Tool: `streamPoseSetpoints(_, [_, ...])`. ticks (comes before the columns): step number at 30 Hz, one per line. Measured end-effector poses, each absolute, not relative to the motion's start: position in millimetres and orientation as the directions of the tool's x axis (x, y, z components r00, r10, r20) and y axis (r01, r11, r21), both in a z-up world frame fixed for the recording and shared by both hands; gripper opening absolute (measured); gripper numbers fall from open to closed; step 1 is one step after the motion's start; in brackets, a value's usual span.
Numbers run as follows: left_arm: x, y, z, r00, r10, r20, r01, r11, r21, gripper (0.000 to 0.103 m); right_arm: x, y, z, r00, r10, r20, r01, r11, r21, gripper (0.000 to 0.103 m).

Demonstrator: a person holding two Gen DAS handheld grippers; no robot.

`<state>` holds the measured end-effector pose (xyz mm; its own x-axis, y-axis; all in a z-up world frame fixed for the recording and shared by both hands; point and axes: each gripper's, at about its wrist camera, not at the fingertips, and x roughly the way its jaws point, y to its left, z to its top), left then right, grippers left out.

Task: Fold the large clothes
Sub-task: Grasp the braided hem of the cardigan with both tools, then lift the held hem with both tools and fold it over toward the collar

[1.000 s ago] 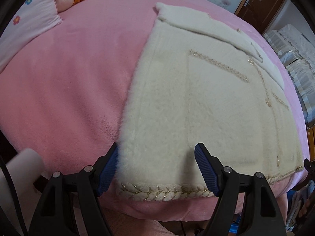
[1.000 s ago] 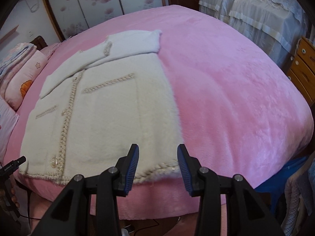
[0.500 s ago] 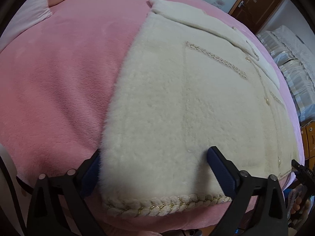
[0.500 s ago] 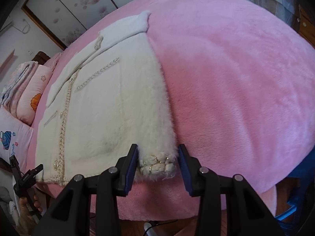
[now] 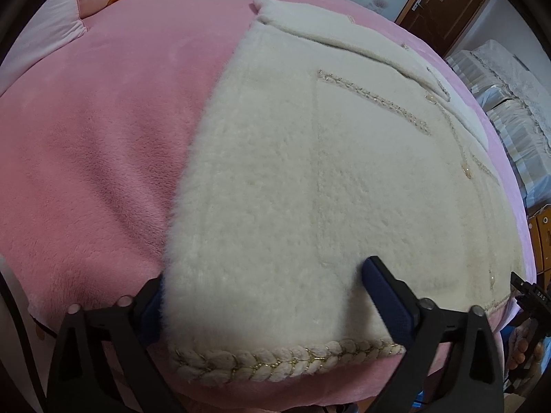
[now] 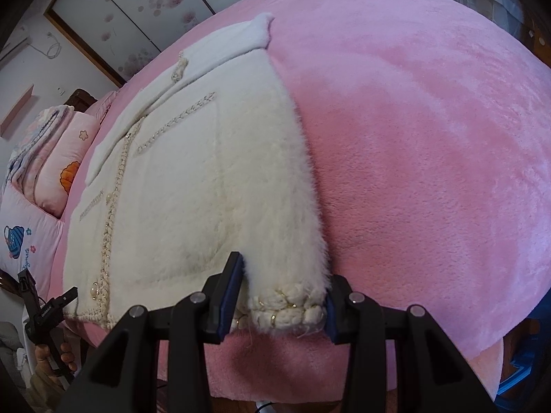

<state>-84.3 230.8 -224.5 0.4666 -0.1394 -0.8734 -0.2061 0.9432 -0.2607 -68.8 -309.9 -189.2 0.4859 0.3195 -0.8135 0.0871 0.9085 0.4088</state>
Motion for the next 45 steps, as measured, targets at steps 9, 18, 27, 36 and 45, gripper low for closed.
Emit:
streamPoseSetpoints(9, [-84, 210, -207, 0.473, -0.120, -0.873, -0.181, 0.956, -0.229, 0.036, -69, -294, -181, 0.502, 0.264, -0.824, 0.027, 0.947, 0.320, 0.023])
streamPoseSetpoints(18, [-67, 212, -218, 0.455, -0.174, -0.873, -0.205, 0.934, -0.293, 0.049, -57, -300, -188, 0.480, 0.318, -0.818, 0.029, 0.926, 0.377, 0.025])
streamPoseSetpoints(27, [-63, 200, -188, 0.444, -0.189, -0.876, -0.167, 0.943, -0.288, 0.010, -59, -282, -156, 0.499, 0.300, -0.813, -0.063, 0.948, 0.312, 0.011])
streamPoseSetpoints(36, [-76, 200, -141, 0.500, -0.200, -0.843, -0.137, 0.943, -0.305, 0.009, -77, -286, -114, 0.541, 0.280, -0.793, -0.111, 0.958, 0.263, 0.010])
streamPoseSetpoints(45, [-91, 210, -124, 0.478, -0.249, -0.842, -0.151, 0.921, -0.358, 0.009, -99, -290, -95, 0.525, 0.293, -0.799, -0.131, 0.956, 0.264, 0.010])
